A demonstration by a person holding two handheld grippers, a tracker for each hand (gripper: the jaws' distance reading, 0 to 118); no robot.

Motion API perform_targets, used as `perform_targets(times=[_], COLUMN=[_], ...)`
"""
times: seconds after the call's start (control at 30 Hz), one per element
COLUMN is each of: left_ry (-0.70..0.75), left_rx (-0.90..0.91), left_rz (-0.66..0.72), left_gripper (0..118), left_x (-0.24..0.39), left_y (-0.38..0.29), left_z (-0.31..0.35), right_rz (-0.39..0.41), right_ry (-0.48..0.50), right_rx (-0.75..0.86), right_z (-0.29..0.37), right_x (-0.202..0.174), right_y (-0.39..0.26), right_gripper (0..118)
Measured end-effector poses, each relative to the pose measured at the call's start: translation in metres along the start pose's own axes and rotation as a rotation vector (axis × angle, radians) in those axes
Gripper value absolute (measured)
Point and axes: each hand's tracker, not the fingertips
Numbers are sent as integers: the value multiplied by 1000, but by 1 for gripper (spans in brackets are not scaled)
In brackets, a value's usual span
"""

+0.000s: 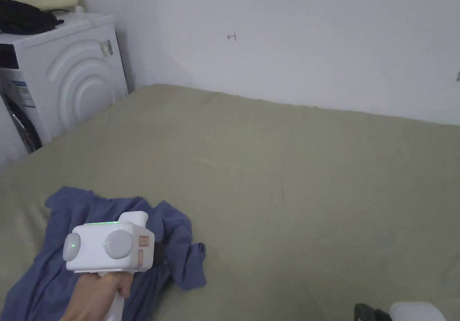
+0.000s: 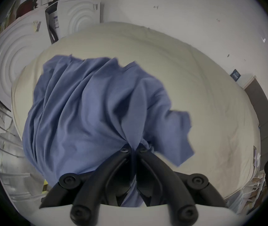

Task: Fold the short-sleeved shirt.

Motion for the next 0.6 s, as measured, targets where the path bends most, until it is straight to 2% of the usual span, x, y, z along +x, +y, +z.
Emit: perform_targets(times=[0.23, 0.27, 0.6], left_ry=[-70, -143, -480], left_rx=[90, 93, 145], left_rz=[-115, -124, -353], left_gripper=[1, 1, 1], left_x=[109, 133, 366], left_y=[48, 54, 76], left_z=[-5, -3, 14], right_rz=[-73, -86, -165], right_ry=[-120, -136, -268], right_rx=[37, 38, 10], right_z=[37, 40, 55], right_x=[46, 55, 114], right_y=[-7, -10, -23], right_gripper=[1, 1, 1])
